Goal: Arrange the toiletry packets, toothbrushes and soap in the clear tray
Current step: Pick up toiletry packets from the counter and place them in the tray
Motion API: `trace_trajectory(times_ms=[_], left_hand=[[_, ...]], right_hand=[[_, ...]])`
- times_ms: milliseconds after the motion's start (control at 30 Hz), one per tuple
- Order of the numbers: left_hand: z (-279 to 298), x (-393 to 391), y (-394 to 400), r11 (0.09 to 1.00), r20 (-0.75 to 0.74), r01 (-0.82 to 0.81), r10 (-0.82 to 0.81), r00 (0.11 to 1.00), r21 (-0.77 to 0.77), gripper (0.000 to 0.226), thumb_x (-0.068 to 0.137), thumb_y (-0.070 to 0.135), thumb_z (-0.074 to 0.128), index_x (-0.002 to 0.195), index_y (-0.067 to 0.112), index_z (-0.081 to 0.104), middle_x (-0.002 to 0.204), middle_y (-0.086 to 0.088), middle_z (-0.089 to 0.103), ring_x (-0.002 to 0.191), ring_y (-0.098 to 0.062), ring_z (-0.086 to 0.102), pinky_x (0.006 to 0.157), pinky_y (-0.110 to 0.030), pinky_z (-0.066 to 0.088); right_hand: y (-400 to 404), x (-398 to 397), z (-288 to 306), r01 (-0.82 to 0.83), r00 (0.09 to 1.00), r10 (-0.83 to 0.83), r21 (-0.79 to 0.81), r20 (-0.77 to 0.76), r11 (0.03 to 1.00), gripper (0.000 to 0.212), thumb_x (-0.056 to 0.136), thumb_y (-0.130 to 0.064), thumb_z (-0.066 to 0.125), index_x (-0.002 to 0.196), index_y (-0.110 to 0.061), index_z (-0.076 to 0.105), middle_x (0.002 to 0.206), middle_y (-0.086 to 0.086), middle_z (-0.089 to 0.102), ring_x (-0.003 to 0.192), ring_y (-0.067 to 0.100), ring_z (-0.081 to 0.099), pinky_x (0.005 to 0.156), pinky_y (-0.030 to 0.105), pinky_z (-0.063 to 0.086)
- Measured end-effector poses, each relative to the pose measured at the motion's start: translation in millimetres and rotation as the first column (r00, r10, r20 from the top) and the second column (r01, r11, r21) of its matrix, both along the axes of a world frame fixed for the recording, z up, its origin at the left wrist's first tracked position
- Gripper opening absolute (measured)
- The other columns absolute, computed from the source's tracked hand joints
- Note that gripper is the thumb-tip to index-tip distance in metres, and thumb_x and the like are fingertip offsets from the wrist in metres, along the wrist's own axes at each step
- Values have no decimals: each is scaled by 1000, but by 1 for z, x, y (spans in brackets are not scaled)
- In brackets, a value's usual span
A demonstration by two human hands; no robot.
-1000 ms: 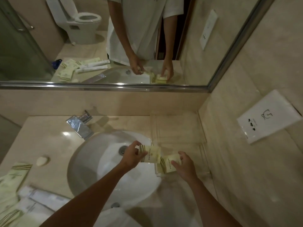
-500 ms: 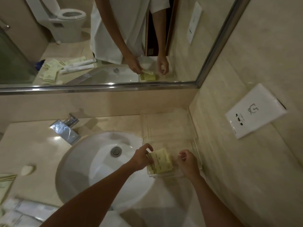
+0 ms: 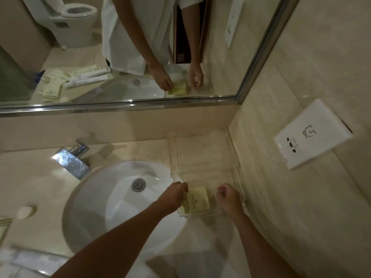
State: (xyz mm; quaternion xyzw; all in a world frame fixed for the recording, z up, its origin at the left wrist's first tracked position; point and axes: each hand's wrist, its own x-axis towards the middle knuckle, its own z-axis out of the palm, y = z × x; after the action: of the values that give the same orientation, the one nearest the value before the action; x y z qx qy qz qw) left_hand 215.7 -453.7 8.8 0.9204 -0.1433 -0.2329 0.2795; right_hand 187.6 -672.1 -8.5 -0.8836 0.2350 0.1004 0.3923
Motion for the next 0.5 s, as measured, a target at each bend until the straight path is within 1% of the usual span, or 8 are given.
trace_trajectory(times_ms=[133, 200, 300, 500], left_hand=[[-3, -1, 1, 999, 77, 9, -13, 997, 47, 23, 86, 0, 52, 104, 13, 58, 109, -10, 57, 102, -24, 49, 85, -34, 49], [-2, 0, 2, 999, 91, 4, -7, 996, 41, 22, 87, 2, 54, 105, 14, 58, 111, -8, 55, 104, -23, 49, 86, -36, 49], [1, 3, 10, 999, 101, 0, -4, 995, 41, 19, 88, 6, 56, 104, 16, 57, 113, -6, 54, 106, -22, 49, 86, -34, 48], [8, 2, 52, 995, 109, -86, 80, 991, 50, 23, 89, 2, 50, 106, 17, 57, 115, -4, 53, 106, -20, 50, 90, -35, 48]], right_hand=[[1, 2, 3, -8, 1000, 8, -5, -11, 1000, 11, 83, -12, 60, 83, -22, 58, 77, -1, 62, 72, 20, 61, 66, 30, 48], [1, 4, 6, -13, 1000, 13, -15, -6, 1000, 10, 83, -12, 60, 83, -22, 58, 78, 0, 62, 72, 20, 61, 66, 28, 47], [5, 8, 12, -34, 999, 34, -24, -9, 999, 9, 84, -13, 58, 84, -21, 57, 78, -1, 61, 73, 20, 60, 64, 27, 45], [30, 17, 31, -127, 992, 128, -80, 5, 989, 8, 85, -15, 55, 85, -21, 60, 82, -1, 64, 77, 20, 62, 68, 32, 52]])
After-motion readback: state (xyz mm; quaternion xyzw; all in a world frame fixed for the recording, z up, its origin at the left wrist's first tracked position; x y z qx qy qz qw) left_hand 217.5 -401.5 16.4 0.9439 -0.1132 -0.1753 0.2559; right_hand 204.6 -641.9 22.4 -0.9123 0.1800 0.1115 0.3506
